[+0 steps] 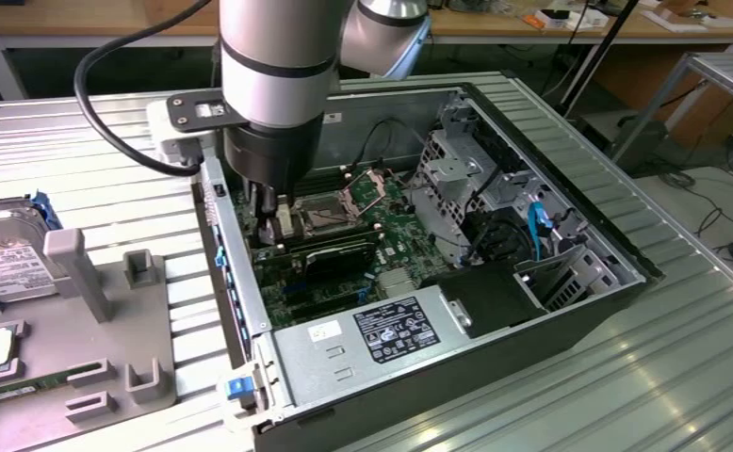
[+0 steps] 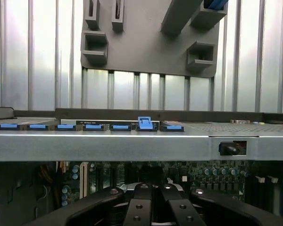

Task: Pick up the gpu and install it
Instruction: 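Press down on the gpu until it lock into place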

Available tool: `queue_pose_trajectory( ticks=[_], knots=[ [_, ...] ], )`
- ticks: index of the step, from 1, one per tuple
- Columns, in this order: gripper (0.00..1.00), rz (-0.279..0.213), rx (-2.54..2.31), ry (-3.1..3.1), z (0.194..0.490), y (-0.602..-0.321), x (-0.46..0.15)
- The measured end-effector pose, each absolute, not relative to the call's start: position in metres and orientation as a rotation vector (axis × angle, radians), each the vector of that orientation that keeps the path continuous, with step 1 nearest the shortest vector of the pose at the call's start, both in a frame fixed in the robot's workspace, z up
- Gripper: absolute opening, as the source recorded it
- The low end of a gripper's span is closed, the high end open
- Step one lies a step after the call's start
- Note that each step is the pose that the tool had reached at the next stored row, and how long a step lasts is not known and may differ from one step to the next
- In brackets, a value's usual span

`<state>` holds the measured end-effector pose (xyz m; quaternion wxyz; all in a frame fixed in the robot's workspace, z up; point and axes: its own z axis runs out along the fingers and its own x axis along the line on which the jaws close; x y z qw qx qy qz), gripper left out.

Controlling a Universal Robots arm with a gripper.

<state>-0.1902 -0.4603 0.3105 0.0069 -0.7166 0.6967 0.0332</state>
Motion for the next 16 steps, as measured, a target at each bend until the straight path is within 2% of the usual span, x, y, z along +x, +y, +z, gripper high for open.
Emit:
queue_pose_trajectory(
  ticks=[16],
  knots=[
    [0.11, 0.146, -2.248, 2.188, 0.3086, -0.4603, -0.1908]
  ],
)
